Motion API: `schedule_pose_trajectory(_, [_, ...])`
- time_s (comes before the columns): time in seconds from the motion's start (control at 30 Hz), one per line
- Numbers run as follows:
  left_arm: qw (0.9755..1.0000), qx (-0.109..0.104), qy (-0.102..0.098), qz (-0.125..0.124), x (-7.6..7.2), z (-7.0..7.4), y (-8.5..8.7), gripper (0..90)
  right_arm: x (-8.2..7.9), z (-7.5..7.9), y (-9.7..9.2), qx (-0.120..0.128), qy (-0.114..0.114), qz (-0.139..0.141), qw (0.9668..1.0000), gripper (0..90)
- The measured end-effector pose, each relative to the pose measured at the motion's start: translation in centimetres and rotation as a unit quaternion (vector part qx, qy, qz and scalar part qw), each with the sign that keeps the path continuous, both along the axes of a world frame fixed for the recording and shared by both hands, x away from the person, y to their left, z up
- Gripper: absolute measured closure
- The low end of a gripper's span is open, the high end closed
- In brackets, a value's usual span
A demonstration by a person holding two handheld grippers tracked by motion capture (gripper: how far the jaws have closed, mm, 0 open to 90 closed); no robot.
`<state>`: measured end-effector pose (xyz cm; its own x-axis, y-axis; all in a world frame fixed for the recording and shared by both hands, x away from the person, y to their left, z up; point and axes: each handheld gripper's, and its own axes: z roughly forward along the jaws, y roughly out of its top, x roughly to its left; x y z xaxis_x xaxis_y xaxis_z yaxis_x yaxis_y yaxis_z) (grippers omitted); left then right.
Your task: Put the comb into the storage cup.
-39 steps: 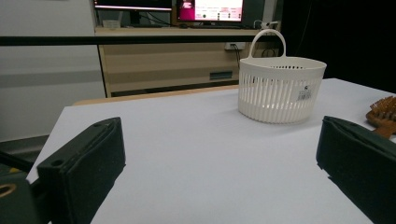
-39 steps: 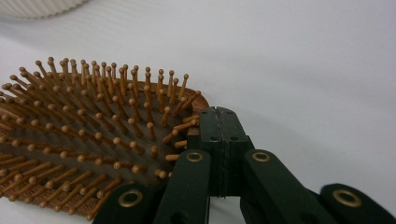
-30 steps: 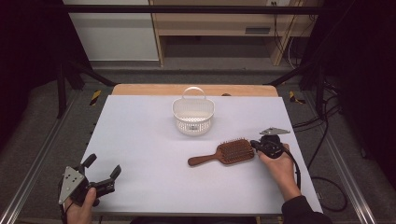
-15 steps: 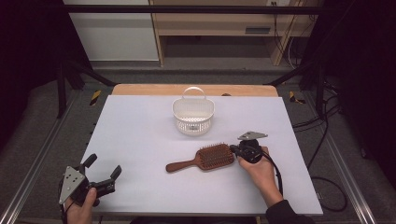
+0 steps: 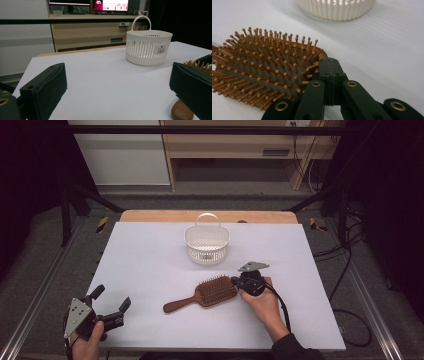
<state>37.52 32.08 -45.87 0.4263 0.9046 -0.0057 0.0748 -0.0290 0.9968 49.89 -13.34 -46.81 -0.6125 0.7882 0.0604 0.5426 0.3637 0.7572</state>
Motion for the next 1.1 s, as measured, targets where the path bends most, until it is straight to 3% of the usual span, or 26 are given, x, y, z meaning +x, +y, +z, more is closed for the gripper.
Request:
schedule_pose_trajectory(0.27, [1.0,-0.004,0.0,0.001,0.0,0.0,0.1,1.1,-0.2,0.0,2.7,0.004,0.006,0.03,0.9995,90.0])
schedule_pose_trajectory(0.73, [1.0,-0.003,0.001,0.001,0.0,0.1,0.2,1.1,-0.5,0.0,4.8,-0.002,0.006,0.05,0.9987,90.0])
schedule_pose_trajectory(1.1, [1.0,-0.001,0.002,-0.002,0.0,0.1,0.1,1.1,-1.1,-0.1,7.2,0.001,0.003,0.082,0.9967,90.0])
